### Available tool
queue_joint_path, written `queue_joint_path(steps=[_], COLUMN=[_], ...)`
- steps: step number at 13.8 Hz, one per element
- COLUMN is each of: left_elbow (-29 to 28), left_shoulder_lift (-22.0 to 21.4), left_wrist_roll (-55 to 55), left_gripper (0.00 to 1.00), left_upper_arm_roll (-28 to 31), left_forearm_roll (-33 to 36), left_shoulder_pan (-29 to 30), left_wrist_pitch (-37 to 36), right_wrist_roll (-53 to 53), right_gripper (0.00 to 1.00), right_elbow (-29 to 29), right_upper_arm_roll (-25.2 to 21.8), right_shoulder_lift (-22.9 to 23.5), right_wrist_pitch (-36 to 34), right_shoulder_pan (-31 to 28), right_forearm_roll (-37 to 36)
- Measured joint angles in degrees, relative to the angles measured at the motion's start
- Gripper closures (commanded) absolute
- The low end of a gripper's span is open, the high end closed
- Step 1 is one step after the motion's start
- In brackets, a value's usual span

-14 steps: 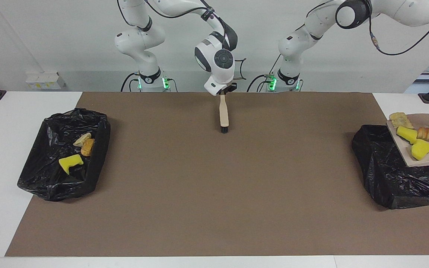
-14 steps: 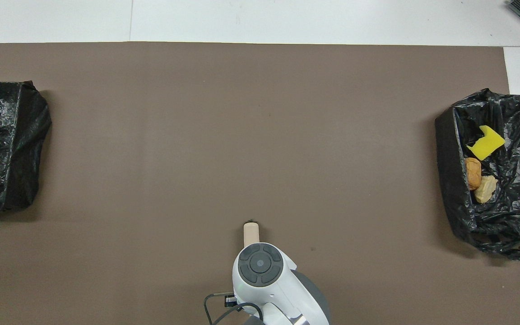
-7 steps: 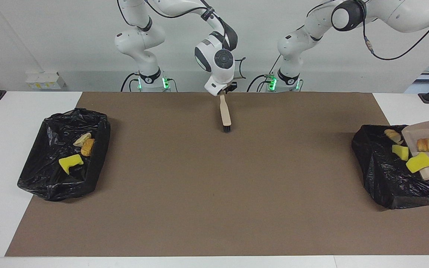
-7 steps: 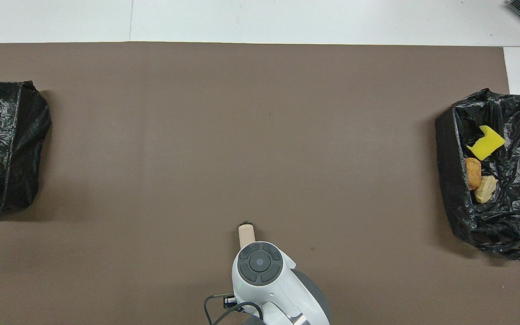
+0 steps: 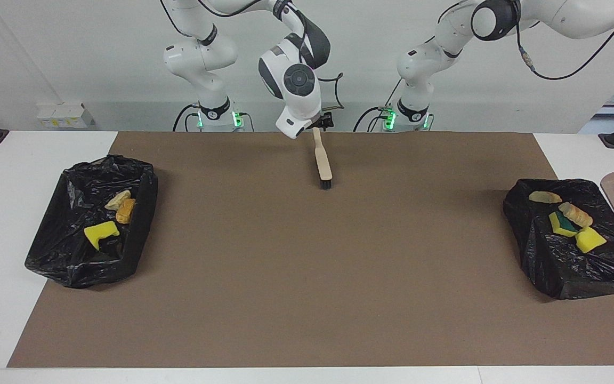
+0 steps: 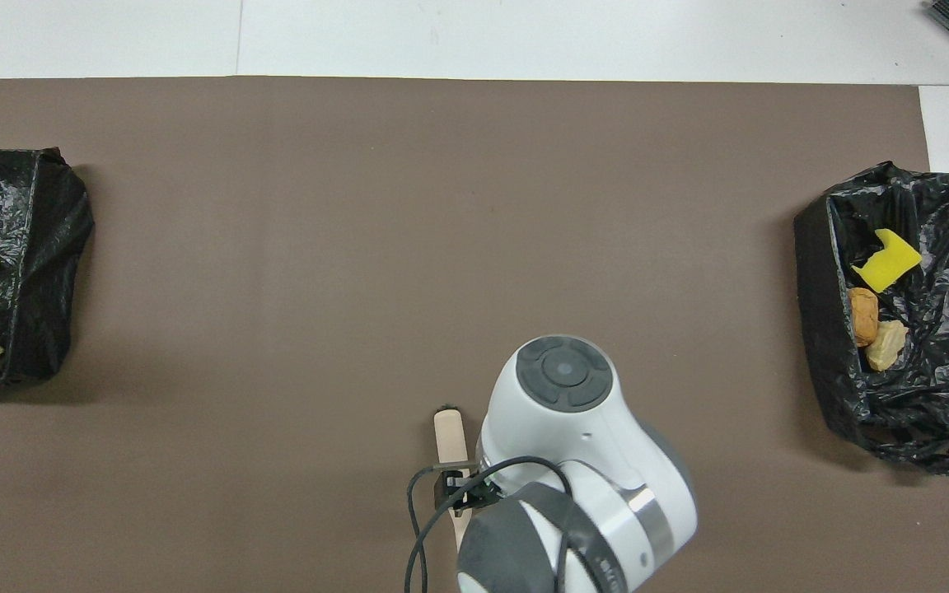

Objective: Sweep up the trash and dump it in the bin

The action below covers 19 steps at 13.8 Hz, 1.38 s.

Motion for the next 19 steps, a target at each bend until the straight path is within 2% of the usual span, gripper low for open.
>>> queue_joint_path(steps=[4, 9, 13, 16, 19], left_elbow=[-2.6, -13.6, -23.5, -31.8, -37.5], left_shoulder_lift=[-3.4, -8.7, -14.4, -17.5, -19.4], left_wrist_roll=[-0.6, -12.1, -31.2, -48.0, -60.8], left_gripper=[1.0, 1.0, 1.0, 1.0, 1.0], left_upper_arm_roll=[-0.6, -0.8, -1.0, -1.1, -1.2], left_forearm_roll=[-0.5, -2.5, -11.8, -17.4, -24.1], left_shoulder_pan=[-2.9, -10.4, -14.9, -20.3, -25.6], left_wrist_pitch=[-4.9, -9.2, -12.7, -13.4, -13.6], right_wrist_roll=[-8.3, -22.2, -32.7, -33.8, -33.8], right_gripper=[0.0, 0.0, 0.0, 0.0, 0.0], right_elbow=[6.9, 12.8, 15.0, 15.7, 16.0], right_upper_arm_roll=[-0.2, -0.5, -1.0, -1.6, -1.9], right_shoulder_lift=[-0.1, -0.1, -0.1, -0.1, -0.1], right_wrist_pitch=[-6.0, -8.0, -8.0, -8.0, -8.0], right_shoulder_pan=[-6.9, -17.8, -22.9, -25.7, -27.5], right_forearm_roll=[-4.3, -9.6, -18.2, -18.6, -19.1])
